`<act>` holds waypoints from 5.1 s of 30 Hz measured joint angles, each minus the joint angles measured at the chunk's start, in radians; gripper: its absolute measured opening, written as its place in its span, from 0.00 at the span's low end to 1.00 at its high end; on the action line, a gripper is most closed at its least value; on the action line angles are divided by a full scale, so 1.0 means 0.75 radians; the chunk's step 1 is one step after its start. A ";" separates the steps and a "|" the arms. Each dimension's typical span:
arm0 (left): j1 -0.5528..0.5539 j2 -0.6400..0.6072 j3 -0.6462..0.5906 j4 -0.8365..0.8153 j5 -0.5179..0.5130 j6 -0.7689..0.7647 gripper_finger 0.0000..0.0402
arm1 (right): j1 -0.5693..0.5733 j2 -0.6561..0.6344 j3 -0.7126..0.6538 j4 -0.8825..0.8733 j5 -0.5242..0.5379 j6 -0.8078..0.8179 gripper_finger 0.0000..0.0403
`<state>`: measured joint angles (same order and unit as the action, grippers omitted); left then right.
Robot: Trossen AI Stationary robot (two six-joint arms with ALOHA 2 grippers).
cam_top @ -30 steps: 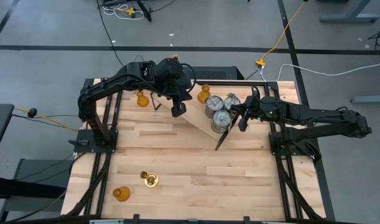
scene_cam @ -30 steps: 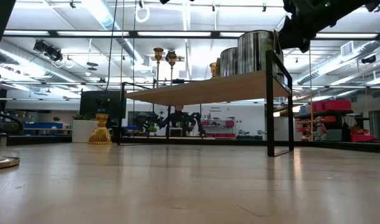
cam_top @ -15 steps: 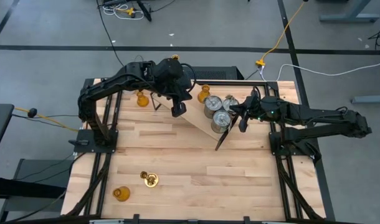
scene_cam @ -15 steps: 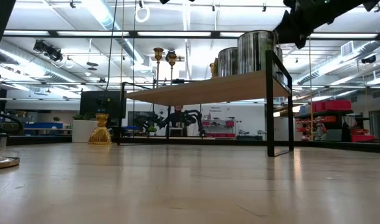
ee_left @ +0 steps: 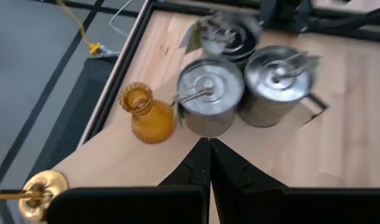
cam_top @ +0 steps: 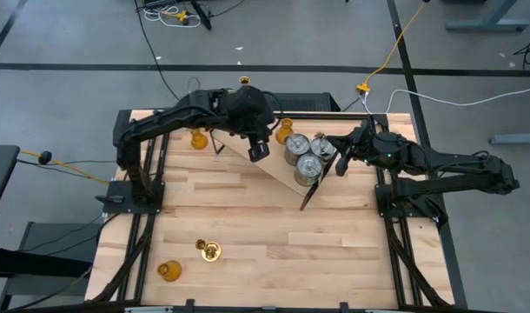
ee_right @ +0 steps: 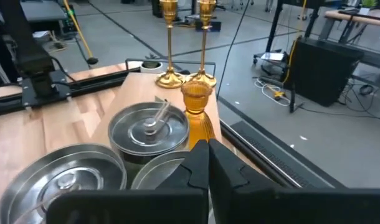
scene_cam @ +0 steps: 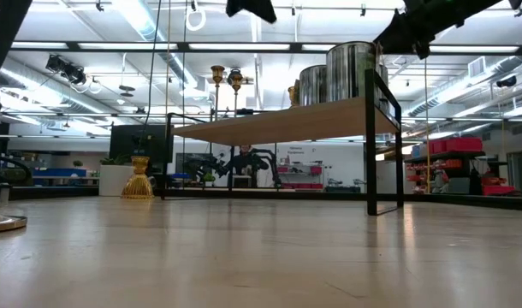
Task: Pick & Place candle stick holders
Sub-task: Adjust the scented candles on the shelf, then adjust the yellow candle holder on the shelf
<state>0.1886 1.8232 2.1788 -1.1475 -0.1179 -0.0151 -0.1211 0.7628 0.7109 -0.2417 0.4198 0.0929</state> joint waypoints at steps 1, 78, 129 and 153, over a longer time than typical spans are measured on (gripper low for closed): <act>-0.001 0.016 0.000 0.004 -0.022 0.000 0.01 | 0.000 0.000 0.000 0.000 0.000 0.000 0.01; 0.036 0.328 0.000 0.094 -0.188 -0.246 0.01 | 0.000 0.001 -0.001 -0.031 -0.026 -0.002 0.01; 0.015 0.082 0.001 0.199 -0.071 -0.204 0.01 | 0.083 -0.246 -0.004 0.017 -0.316 -0.074 0.01; 0.013 0.077 0.001 0.199 0.016 -0.074 0.01 | 0.234 -0.651 -0.558 0.395 -0.551 -0.150 0.01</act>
<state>0.1982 1.8809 2.1792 -0.9985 -0.1062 -0.0708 0.0547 0.2745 0.2920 0.0544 0.0067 -0.0196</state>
